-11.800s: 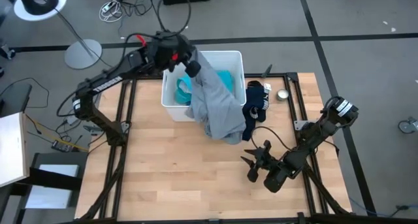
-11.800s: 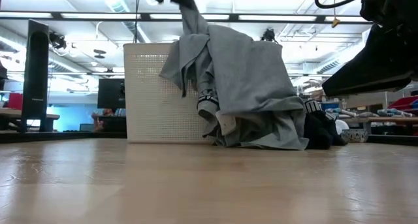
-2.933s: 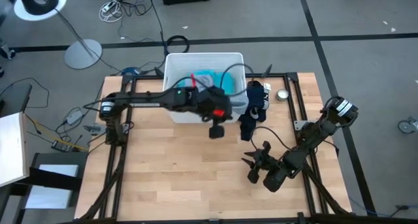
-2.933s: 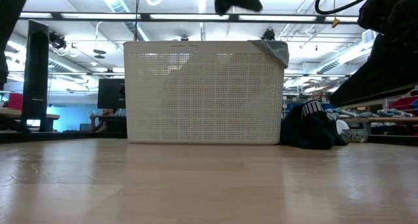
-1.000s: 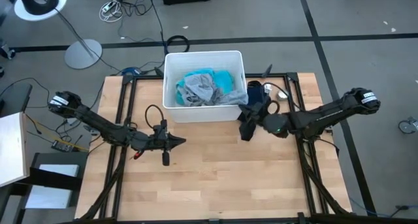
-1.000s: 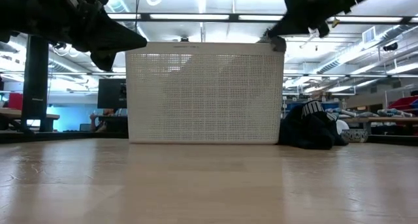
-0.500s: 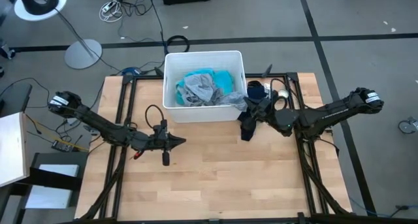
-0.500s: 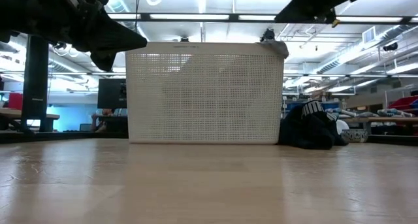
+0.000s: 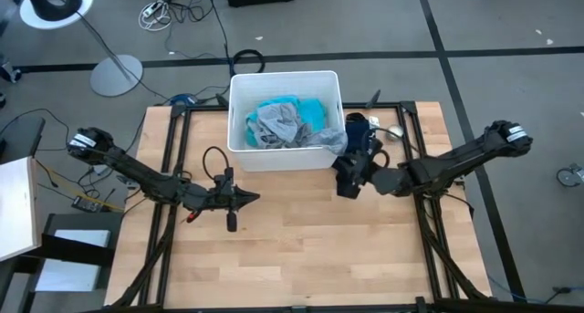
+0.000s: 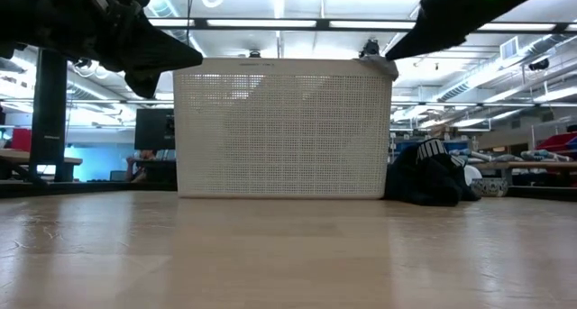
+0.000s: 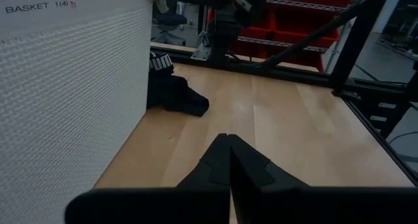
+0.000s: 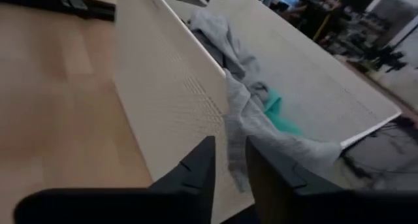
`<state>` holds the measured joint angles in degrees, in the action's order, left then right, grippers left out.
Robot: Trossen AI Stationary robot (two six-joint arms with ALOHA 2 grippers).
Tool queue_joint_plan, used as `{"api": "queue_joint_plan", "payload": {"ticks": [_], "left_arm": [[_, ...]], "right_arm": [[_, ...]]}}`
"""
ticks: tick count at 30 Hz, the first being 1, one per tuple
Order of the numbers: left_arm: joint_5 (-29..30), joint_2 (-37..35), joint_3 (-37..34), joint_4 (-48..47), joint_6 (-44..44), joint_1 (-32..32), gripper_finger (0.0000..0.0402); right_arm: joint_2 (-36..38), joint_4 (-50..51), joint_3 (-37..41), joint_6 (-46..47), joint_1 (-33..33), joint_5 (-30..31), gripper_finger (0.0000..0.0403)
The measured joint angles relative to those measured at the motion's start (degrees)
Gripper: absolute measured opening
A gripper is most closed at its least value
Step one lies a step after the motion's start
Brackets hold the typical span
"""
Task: Sort clothes
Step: Put the gray sweatshirt into the white laundry bin
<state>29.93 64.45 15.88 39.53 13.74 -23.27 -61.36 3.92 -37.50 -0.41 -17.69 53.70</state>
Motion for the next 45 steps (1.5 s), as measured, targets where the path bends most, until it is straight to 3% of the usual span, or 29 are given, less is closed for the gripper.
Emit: {"api": "queue_joint_plan", "payload": {"ticks": [7, 17, 20, 25, 30, 38, 41, 45], "left_arm": [[-0.02, 0.00, 0.02, -0.02, 0.00, 0.00, 0.0001], [-0.02, 0.00, 0.02, -0.02, -0.04, 0.00, 0.0001], [-0.02, 0.00, 0.02, -0.02, -0.02, 0.00, 0.0001], [-0.02, 0.00, 0.02, -0.04, -0.02, 0.00, 0.0001], [-0.02, 0.00, 0.02, -0.04, 0.00, 0.00, 0.0001], [-0.22, 0.00, 0.02, -0.07, 0.00, 0.01, 0.0001], [-0.22, 0.00, 0.02, -0.13, 0.00, 0.00, 0.0001], [-0.22, 0.00, 0.02, -0.11, 0.00, 0.02, 0.0001]], "right_arm": [[-1.39, -5.14, 0.00, -6.63, 0.13, 0.94, 0.0116], [-3.16, -4.35, 0.00, -9.80, 3.17, 2.06, 0.0113], [-3.27, -4.74, 0.00, -9.81, 3.92, 1.90, 0.0095], [-3.18, -5.09, 0.00, -9.84, 4.00, 3.54, 0.0015], [-3.18, -7.73, 0.00, -9.84, 4.01, 3.82, 0.0006], [-1.07, -9.47, 0.00, -13.41, 0.47, 17.80, 0.0002], [-0.04, -9.39, 0.00, -10.43, -0.88, 18.69, 0.0002], [-0.10, -2.64, -0.01, 1.23, -1.08, 17.34, 0.0001]]}}
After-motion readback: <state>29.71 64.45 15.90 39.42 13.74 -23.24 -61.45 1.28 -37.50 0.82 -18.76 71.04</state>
